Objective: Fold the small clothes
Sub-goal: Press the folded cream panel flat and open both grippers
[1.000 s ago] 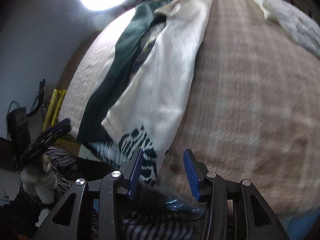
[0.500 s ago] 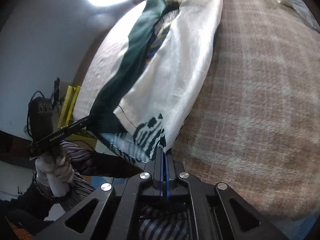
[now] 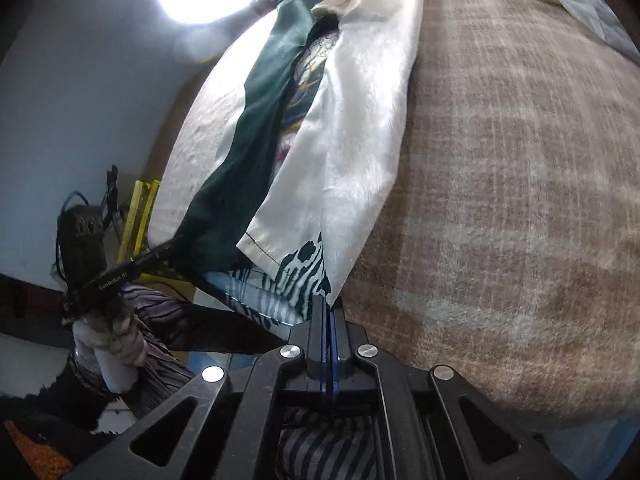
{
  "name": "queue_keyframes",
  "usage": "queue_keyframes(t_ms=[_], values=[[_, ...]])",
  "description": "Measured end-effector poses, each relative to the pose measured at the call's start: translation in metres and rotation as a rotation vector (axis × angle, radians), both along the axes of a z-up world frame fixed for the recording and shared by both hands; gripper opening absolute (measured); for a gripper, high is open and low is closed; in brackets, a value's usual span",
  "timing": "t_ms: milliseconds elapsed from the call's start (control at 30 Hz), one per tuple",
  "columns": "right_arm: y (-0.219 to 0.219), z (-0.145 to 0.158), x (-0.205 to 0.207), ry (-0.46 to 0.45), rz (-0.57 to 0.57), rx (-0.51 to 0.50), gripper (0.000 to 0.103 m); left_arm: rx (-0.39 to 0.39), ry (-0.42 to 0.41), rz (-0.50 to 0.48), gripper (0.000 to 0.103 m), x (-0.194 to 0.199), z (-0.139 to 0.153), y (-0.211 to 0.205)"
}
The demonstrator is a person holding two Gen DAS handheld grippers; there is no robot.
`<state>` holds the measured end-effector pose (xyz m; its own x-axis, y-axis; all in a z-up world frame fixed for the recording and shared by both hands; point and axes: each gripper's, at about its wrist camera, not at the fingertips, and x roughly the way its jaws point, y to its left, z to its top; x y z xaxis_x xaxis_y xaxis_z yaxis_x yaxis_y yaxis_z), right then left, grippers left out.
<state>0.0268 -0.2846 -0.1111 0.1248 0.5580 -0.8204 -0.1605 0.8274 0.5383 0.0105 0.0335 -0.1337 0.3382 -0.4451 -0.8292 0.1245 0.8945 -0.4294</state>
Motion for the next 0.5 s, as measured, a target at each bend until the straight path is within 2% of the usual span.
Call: queue_keyframes(t_ms=[100, 133, 167, 200, 267, 300, 333, 467, 500], values=[[0.013, 0.003, -0.002, -0.040, 0.071, -0.121, 0.005, 0.034, 0.003, -0.007, 0.001, 0.003, 0.000, 0.002], [0.015, 0.004, -0.002, -0.044, 0.080, -0.156, 0.013, 0.035, -0.001, -0.002, 0.001, 0.003, 0.001, 0.003], [0.015, 0.006, -0.002, -0.058, 0.089, -0.197, 0.029, 0.031, -0.001, 0.003, 0.001, 0.002, 0.001, 0.005], [0.014, 0.011, -0.002, -0.077, 0.089, -0.209, 0.033, 0.021, 0.001, 0.007, 0.002, 0.002, 0.002, 0.005], [0.011, 0.024, 0.004, -0.109, 0.094, -0.171, 0.033, 0.028, 0.005, 0.020, 0.019, 0.002, 0.000, 0.004], [0.010, 0.028, 0.008, -0.114, 0.097, -0.153, 0.034, 0.032, 0.002, 0.023, 0.035, 0.003, -0.001, 0.003], [0.011, 0.031, 0.013, -0.114, 0.102, -0.136, 0.034, 0.049, 0.000, 0.027, 0.043, 0.004, -0.003, 0.000], [0.020, 0.031, 0.022, -0.127, 0.100, -0.163, 0.034, 0.087, -0.016, 0.004, 0.043, 0.005, -0.009, -0.011], [0.025, 0.029, 0.020, -0.136, 0.108, -0.158, 0.034, 0.101, -0.026, 0.000, 0.031, 0.004, -0.010, -0.014]])
